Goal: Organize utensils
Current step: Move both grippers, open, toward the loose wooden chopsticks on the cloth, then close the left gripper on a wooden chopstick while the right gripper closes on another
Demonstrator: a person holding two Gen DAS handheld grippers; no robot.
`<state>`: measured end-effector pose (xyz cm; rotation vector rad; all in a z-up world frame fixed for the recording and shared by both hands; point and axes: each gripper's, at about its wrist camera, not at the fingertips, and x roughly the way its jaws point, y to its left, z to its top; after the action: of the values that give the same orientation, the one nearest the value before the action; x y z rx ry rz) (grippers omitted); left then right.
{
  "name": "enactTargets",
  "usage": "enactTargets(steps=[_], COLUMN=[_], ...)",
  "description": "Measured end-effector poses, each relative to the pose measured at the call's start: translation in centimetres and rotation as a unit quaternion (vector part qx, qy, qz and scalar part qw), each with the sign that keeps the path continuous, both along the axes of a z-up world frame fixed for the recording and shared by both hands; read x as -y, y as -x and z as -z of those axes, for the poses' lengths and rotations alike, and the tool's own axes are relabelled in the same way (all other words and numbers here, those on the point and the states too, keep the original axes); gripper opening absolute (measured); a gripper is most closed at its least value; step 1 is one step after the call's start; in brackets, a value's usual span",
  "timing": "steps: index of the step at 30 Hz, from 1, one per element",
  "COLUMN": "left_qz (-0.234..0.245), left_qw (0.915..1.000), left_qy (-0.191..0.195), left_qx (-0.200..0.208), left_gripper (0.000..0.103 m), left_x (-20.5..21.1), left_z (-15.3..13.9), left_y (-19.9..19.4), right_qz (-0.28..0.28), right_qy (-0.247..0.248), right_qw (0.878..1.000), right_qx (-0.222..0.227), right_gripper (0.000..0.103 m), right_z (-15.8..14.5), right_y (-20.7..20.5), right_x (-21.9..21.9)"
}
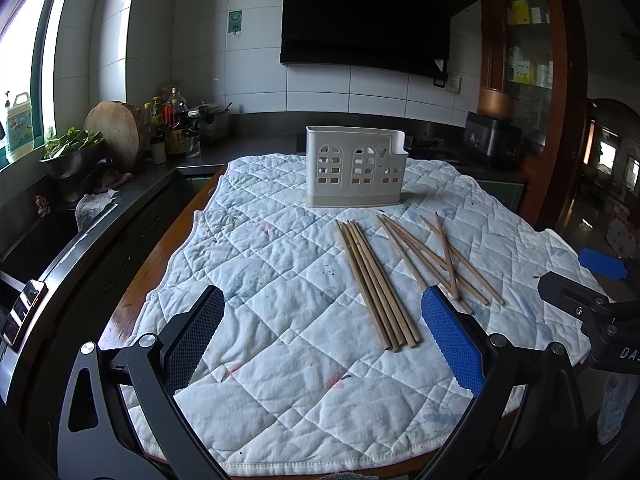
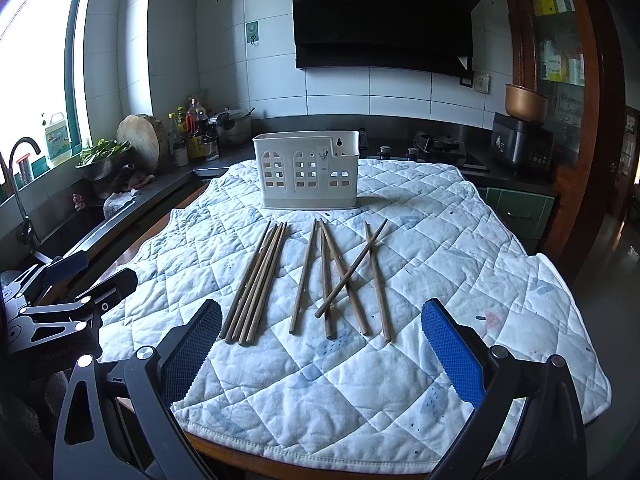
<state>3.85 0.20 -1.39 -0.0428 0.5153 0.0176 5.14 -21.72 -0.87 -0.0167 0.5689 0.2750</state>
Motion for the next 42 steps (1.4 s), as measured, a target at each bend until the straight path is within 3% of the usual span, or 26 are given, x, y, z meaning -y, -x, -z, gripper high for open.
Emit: enactTargets(steps=[16,42], left_qz=[0.009,0.012], left_qw=[0.9995,0.9912], left_qy=[0.002,0.008], left_qx=[-0.032,-0.132], left_gripper=[0.098,0.098], left_x=[0.3,0.1], left_z=[0.5,3.4], left_y=[-2.4,-6.6], right_qz=[-0.002,0.0], right_qy=[0.012,0.051], right_qw=[1.0,0.995], right_qx=[-0.024,-0.09], right_gripper=[0.097,0.097], right_z=[1.0,3.4], right_y=[-2.1,-5.7], right_x=[0.0,-0.7])
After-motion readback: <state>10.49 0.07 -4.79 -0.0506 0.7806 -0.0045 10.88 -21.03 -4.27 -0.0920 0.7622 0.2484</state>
